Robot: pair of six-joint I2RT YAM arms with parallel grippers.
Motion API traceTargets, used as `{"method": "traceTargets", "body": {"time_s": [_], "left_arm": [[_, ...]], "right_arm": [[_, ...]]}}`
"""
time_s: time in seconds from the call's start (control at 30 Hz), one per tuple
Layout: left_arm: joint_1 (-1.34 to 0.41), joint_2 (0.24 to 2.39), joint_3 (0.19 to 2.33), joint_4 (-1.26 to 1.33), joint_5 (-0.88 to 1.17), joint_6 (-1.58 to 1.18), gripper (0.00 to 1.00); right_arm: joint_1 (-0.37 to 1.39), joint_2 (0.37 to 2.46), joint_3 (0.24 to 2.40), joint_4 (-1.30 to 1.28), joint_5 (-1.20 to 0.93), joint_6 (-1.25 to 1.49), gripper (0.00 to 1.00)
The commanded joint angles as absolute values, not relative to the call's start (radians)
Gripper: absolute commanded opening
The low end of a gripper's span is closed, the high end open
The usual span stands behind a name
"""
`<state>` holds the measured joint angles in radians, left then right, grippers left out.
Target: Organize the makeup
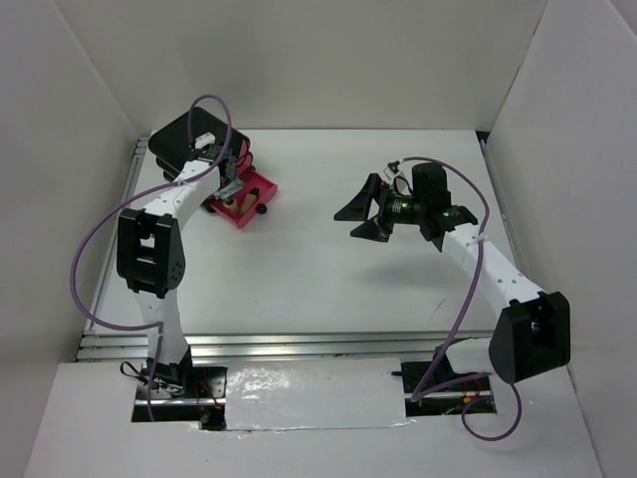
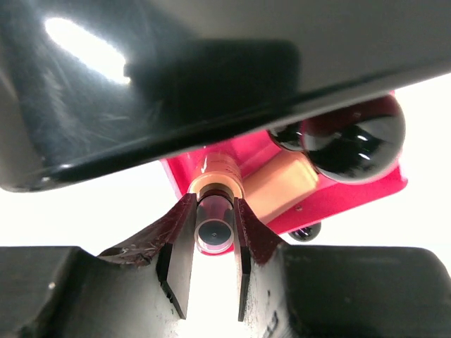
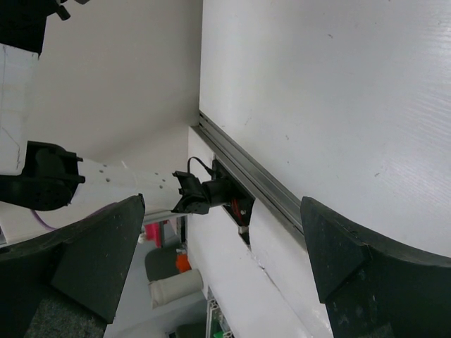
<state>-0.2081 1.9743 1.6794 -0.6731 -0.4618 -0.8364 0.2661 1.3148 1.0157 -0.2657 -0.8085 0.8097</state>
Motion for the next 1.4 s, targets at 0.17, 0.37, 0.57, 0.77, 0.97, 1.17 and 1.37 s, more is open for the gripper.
{"method": "traceTargets", "body": {"time_s": [0.17,0.37,0.57,0.77,0.97,1.17,1.37], "left_arm": [[-0.216,1.887,1.667,-0.511,-0.399,-0.689,0.00],[-0.219,1.934,1.709,-0.439,-0.344,-0.569,0.00],[-0.216,1.882,1.591,-0.182,-0.256,-0.552,0.00],[-0.216,1.873,1.470,0.009,-0.235,-0.578,0.00],[-0.216,1.856,1.398,0.098,-0.273,-0.595,0.00],[-0.216,1.783,1.264,0.153,-0.317,-0.623,0.00],[-0.215,1.741,1.164,0.150,-0.374,-0.652,0.00]], "right_arm": [[0.276,1.312,1.054,-0.232,-0.822,0.795,1.00],[0.278,1.310,1.046,-0.227,-0.830,0.795,1.00],[0.278,1.309,1.042,-0.229,-0.831,0.792,1.00],[0.275,1.307,1.045,-0.233,-0.831,0.790,1.00],[0.278,1.304,1.039,-0.241,-0.831,0.785,1.00],[0.278,1.325,1.055,-0.239,-0.841,0.790,1.00],[0.287,1.342,1.063,-0.233,-0.848,0.795,1.00]]}}
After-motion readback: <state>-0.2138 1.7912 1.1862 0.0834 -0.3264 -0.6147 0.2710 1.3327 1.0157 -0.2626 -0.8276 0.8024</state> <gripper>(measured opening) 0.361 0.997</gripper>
